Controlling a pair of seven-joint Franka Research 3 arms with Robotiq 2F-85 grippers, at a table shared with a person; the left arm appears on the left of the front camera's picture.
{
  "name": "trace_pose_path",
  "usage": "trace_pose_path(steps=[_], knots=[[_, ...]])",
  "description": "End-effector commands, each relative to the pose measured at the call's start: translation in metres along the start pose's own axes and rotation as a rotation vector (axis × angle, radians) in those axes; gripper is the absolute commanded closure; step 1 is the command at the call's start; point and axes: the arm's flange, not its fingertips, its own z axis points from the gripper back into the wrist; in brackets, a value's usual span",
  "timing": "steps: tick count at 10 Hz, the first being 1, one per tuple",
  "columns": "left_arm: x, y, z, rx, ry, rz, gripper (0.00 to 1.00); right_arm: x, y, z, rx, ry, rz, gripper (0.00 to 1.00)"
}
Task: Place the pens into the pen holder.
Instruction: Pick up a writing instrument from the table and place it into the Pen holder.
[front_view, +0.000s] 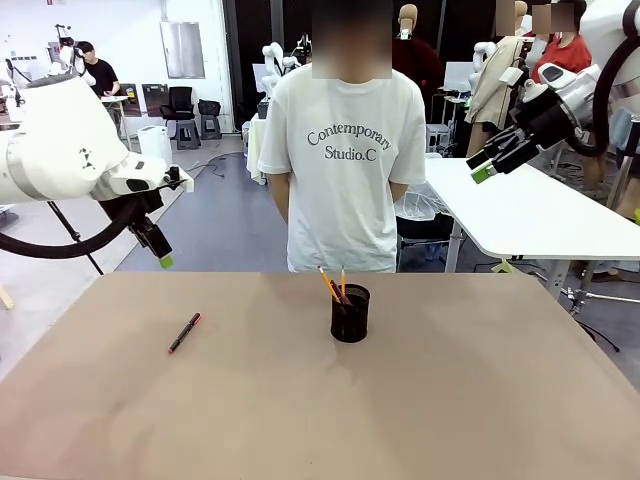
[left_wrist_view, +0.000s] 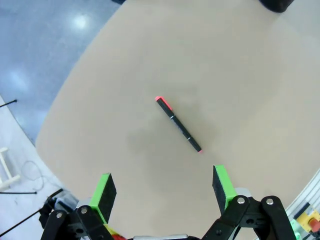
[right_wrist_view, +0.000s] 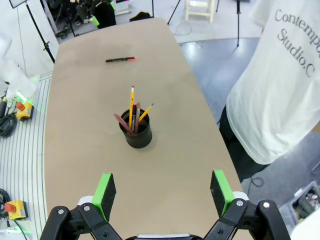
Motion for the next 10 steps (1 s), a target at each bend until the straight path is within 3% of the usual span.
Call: trace_pose_path(steps=[1,5,6,9,10], knots=[[-0.003,0.004,0.001,0.033,0.041,0.013,0.0,0.0,0.003,-0.003,-0.01,0.002,0.001,0.0],[0.002,0.003,-0.012,-0.019,0.031,-0.04,0.0,0.0,0.003,-0.003,-0.01,0.002,0.001,0.0],[0.003,0.005,-0.028,0.043,0.059,-0.052,0.0,0.0,0.003,-0.003,-0.01,0.002,0.001,0.0],[-0.003,0.011,-0.07,0.035,0.095,-0.006,0.0,0.0,0.003,-0.003,-0.01,0.002,0.001,0.0],[-0.001,0.011,-0.087,0.071,0.121,0.084,0.0,0.0,0.003,-0.003,-0.01,0.002,0.001,0.0]])
